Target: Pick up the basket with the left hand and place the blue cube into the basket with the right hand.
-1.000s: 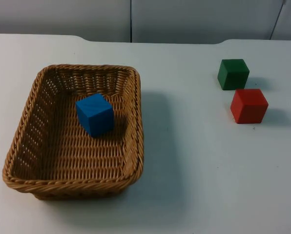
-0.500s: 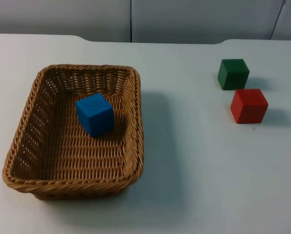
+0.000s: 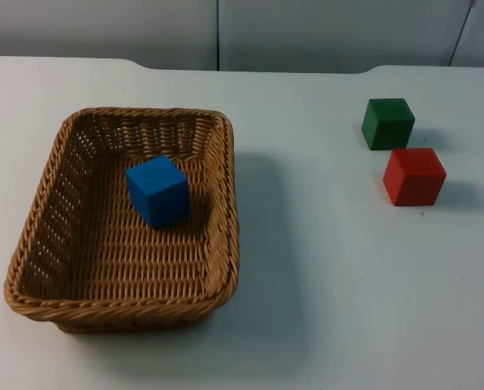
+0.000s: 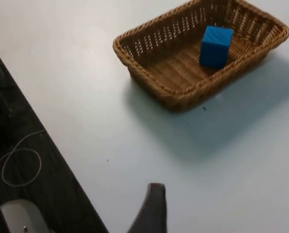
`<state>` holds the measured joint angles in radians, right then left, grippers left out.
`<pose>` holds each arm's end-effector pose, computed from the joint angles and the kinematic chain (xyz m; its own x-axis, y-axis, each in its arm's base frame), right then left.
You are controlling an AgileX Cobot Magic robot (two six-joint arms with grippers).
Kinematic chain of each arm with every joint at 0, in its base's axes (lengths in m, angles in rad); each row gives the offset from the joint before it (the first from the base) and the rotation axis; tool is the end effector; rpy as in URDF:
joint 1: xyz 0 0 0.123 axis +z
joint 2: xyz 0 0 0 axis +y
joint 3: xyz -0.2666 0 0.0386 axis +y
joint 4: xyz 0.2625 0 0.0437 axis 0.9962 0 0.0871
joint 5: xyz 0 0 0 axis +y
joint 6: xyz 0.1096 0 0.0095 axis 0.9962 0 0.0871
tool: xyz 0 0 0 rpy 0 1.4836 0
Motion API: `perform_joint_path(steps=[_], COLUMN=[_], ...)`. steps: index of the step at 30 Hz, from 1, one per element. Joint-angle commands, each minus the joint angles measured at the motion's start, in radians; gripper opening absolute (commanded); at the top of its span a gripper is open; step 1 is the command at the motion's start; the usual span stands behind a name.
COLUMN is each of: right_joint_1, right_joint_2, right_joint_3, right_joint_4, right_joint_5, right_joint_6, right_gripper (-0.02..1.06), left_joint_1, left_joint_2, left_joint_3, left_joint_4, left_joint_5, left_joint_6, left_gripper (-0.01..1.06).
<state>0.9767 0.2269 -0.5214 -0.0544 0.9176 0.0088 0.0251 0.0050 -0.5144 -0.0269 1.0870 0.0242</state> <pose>0.0498 0.0652 0.2825 -0.2658 -0.4368 -0.8594 -0.8138 0.5796 -0.0429 0.0385 -0.0017 0.2772 -0.4707 -0.0001 -0.8823 0.0014 1.0000 -0.0009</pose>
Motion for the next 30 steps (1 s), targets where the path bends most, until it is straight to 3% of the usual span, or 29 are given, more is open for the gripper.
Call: perform_joint_path(steps=[1, 3, 12, 17, 22, 25, 26, 30], right_joint_1=[0.003, 0.003, 0.003, 0.003, 0.003, 0.003, 0.003, 0.003], right_joint_2=[-0.004, -0.004, -0.004, -0.001, -0.001, -0.001, -0.001, -0.012], right_joint_3=[0.025, 0.044, 0.046, 0.068, 0.068, 0.020, 0.020, -0.028], right_joint_4=[0.011, 0.014, 0.025, 0.025, 0.024, 0.022, 0.022, 0.017], right_joint_5=[-0.071, -0.114, -0.116, -0.168, -0.162, -0.052, -0.052, 0.132], right_joint_6=[-0.019, -0.019, -0.019, -0.021, -0.030, -0.042, -0.042, -0.042], right_gripper=[0.76, 0.76, 0.76, 0.76, 0.86, 0.98, 0.98, 0.98], left_joint_1=[0.003, 0.003, 0.003, 0.003, 0.003, 0.003, 0.003, 0.003], left_joint_2=[-0.005, -0.005, -0.005, -0.005, -0.005, -0.005, -0.005, -0.005], left_joint_3=[0.003, 0.003, 0.003, 0.003, 0.003, 0.003, 0.003, 0.003], left_joint_4=[-0.012, -0.012, -0.012, -0.012, -0.012, -0.012, -0.012, -0.012], left_joint_5=[-0.010, -0.010, -0.010, -0.010, -0.010, -0.010, -0.010, -0.010], left_joint_6=[-0.007, -0.007, -0.007, -0.007, -0.007, -0.007, -0.007, -0.007], left_gripper=[1.05, 1.05, 1.05, 1.05, 1.05, 1.05, 1.05, 1.05])
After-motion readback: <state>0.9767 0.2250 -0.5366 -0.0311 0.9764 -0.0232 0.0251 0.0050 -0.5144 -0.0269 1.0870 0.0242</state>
